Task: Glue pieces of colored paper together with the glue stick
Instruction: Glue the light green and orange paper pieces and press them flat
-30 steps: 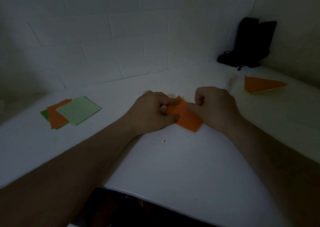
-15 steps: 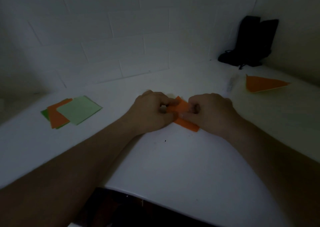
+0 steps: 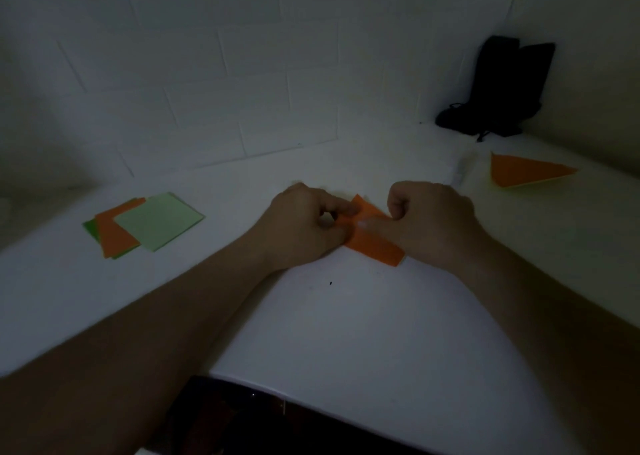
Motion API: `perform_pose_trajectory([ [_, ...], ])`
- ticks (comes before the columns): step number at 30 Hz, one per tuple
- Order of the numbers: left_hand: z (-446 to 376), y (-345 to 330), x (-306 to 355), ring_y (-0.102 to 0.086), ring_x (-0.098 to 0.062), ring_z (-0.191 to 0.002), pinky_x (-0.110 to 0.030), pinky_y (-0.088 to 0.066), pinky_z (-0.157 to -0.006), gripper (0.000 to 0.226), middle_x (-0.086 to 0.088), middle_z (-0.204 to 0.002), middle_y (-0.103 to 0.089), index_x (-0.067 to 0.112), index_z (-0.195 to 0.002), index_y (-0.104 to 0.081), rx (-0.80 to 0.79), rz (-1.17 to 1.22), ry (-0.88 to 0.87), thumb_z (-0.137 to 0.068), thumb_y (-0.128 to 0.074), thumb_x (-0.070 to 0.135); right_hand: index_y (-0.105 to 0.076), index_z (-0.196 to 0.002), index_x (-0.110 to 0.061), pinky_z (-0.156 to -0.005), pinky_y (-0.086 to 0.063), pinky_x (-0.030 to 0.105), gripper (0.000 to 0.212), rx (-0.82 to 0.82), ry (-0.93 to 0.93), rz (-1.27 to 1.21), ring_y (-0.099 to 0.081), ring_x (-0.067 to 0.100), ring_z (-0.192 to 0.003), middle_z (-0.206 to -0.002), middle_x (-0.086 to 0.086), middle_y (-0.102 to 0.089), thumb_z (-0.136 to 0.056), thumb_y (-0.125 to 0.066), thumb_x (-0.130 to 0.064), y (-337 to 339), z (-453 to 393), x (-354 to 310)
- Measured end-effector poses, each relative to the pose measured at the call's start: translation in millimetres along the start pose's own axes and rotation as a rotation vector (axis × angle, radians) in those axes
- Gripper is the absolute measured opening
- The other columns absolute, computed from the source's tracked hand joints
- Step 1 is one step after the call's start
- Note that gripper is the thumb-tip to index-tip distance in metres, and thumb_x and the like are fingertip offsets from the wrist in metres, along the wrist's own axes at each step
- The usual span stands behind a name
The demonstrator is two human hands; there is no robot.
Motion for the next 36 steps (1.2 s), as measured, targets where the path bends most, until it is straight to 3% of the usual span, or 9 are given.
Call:
perform_pose_trajectory([
  [2, 0.1, 0.5, -0.1, -0.065, -0.001, -0.093, -0.015, -0.041, -0.09, 0.037, 0.014, -0.1, -0.075, 0.037, -0.127, -0.071, 0.01, -0.017, 0.005, -0.09, -0.074, 0.036, -0.052, -0.07, -0.024, -0.073, -0.038, 0.037, 0.064, -0.064, -0.004, 0.071, -0.053, 0.008, -0.07, -0.07, -0.009, -0.058, -0.063, -0.068, -0.086, -8.2, 0.4, -2.4],
  [5, 0.1, -0.4, 0.4, -0.065, -0.001, -0.092, -0.013, -0.034, -0.092, 0.039, 0.014, -0.099, -0.075, 0.036, -0.128, -0.071, 0.005, -0.027, 0.002, -0.089, -0.076, 0.037, -0.054, -0.071, -0.025, -0.075, -0.042, 0.038, 0.065, -0.093, -0.025, 0.094, -0.054, 0.008, -0.073, -0.075, -0.01, -0.059, -0.06, -0.069, -0.087, -12.1, -0.1, -0.2],
  [8, 1.3, 0.4, 2.5, -0.065, -0.005, -0.096, -0.021, -0.046, -0.091, 0.04, 0.011, -0.105, -0.074, 0.036, -0.128, -0.071, -0.009, -0.012, -0.013, -0.088, -0.077, 0.035, -0.055, -0.073, -0.025, -0.074, -0.043, 0.037, 0.058, -0.097, -0.069, 0.063, -0.056, 0.01, -0.074, -0.076, -0.008, -0.059, -0.065, -0.071, -0.08, -10.6, -2.1, 9.5],
  [12, 1.2, 0.1, 4.2, -0.062, -0.005, -0.093, -0.014, -0.044, -0.085, 0.041, 0.011, -0.105, -0.072, 0.038, -0.128, -0.07, -0.01, 0.001, -0.025, -0.088, -0.078, 0.034, -0.056, -0.074, -0.023, -0.074, -0.04, 0.037, 0.053, -0.055, -0.12, 0.087, -0.056, 0.012, -0.073, -0.074, -0.006, -0.061, -0.075, -0.072, -0.073, -5.7, -6.0, 21.8],
  [20, 2.2, -0.3, 5.0, -0.062, -0.009, -0.091, -0.031, -0.048, -0.097, 0.045, 0.016, -0.094, -0.068, 0.042, -0.132, -0.067, -0.023, -0.014, -0.012, -0.088, -0.074, 0.038, -0.052, -0.069, -0.023, -0.079, -0.043, 0.039, 0.041, 0.028, -0.137, 0.132, -0.06, 0.022, -0.078, -0.071, -0.006, -0.058, -0.089, -0.067, -0.056, -2.8, -11.0, 31.1],
  [22, 2.1, -0.6, 5.3, -0.062, -0.011, -0.093, -0.033, -0.046, -0.101, 0.049, 0.017, -0.097, -0.067, 0.043, -0.133, -0.065, -0.027, -0.02, -0.016, -0.084, -0.069, 0.046, -0.052, -0.07, -0.022, -0.077, -0.038, 0.038, 0.04, 0.057, -0.135, 0.116, -0.06, 0.023, -0.078, -0.07, -0.005, -0.058, -0.092, -0.066, -0.051, -1.1, -11.0, 31.2],
  [27, 1.9, 0.3, 5.0, -0.061, -0.011, -0.096, -0.033, -0.044, -0.103, 0.051, 0.02, -0.097, -0.067, 0.041, -0.133, -0.066, -0.019, -0.018, -0.015, -0.082, -0.07, 0.047, -0.048, -0.065, -0.025, -0.081, -0.046, 0.042, 0.042, 0.121, -0.03, 0.034, -0.059, 0.019, -0.072, -0.065, -0.007, -0.056, -0.09, -0.067, -0.053, 3.4, -8.9, 10.1],
  [33, 2.2, 0.2, 5.5, -0.061, -0.013, -0.099, -0.028, -0.04, -0.101, 0.056, 0.015, -0.105, -0.068, 0.038, -0.131, -0.068, -0.023, -0.027, 0.0, -0.077, -0.065, 0.051, -0.05, -0.089, -0.029, -0.09, -0.044, 0.045, 0.024, 0.007, 0.009, 0.068, -0.058, 0.02, -0.078, -0.073, -0.005, -0.06, -0.097, -0.062, -0.048, -15.1, -3.6, -1.7],
  [36, 2.4, 1.4, 5.5, -0.062, -0.011, -0.092, -0.027, -0.042, -0.094, 0.042, 0.014, -0.101, -0.069, 0.038, -0.131, -0.069, -0.013, -0.021, -0.004, -0.089, -0.07, 0.041, -0.047, -0.089, -0.03, -0.092, -0.041, 0.044, 0.023, -0.002, -0.004, 0.115, -0.057, 0.02, -0.082, -0.075, -0.006, -0.058, -0.099, -0.059, -0.047, -15.0, -3.7, -2.5],
])
Point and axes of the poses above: each hand's wrist, its own z-axis away from the middle knuckle, its own y-axis out of the back of the hand, x = y × z, the point moved 9 cm from there along -z, towards the middle knuckle
